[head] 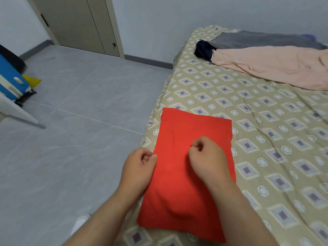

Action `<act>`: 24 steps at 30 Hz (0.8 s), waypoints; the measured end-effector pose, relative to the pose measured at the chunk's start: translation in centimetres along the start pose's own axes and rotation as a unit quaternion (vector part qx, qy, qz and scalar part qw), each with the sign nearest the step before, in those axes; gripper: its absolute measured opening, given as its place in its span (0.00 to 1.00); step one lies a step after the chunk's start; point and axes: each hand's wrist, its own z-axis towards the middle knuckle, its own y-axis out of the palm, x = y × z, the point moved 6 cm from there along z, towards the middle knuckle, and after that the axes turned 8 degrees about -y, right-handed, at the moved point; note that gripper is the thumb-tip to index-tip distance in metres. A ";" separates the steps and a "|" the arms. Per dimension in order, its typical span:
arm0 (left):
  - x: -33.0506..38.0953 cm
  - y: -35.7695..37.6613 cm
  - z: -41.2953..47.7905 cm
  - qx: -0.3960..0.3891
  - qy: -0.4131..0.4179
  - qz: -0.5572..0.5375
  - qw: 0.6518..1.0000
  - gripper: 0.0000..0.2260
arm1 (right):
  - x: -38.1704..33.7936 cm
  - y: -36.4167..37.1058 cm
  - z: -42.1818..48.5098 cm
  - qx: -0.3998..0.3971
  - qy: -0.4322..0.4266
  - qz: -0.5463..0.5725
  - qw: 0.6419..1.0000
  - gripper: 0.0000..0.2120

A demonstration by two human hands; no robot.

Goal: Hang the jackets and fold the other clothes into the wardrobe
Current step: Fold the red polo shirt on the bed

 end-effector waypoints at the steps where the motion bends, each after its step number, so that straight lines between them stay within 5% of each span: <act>1: -0.1 0.0 -1.2 -0.002 0.033 0.047 0.998 0.03 | 0.7 -0.5 0.1 0.004 0.012 -0.010 1.000 0.03; 5: 1.2 0.4 -4.3 0.025 0.111 0.201 0.973 0.08 | 2.4 -3.4 -1.3 0.026 0.040 -0.015 0.999 0.05; 8: 0.7 -0.1 -3.6 0.002 0.005 0.088 0.996 0.14 | 3.9 -5.4 -3.7 0.052 0.081 -0.082 0.992 0.11; 10: 0.1 -0.3 -3.7 -0.031 -0.058 0.004 0.998 0.18 | 5.3 -5.4 -5.7 0.001 0.155 -0.125 0.980 0.19; 13: 0.0 -0.4 -4.9 -0.025 -0.041 0.076 0.996 0.13 | 6.1 -3.7 -8.3 -0.137 0.202 -0.096 0.965 0.27; 16: -0.6 -0.3 -6.8 -0.059 -0.059 0.116 0.990 0.12 | 5.9 -3.5 -9.9 -0.139 0.255 0.093 0.952 0.22; 20: -3.6 0.0 -8.5 -0.176 -0.212 -0.125 0.953 0.04 | 5.9 -3.7 -12.6 -0.146 0.350 0.291 0.878 0.10; 24: -5.1 -1.8 -9.2 -0.182 -0.286 -0.226 0.913 0.04 | 4.8 -4.7 -14.1 -0.119 0.306 0.199 0.924 0.05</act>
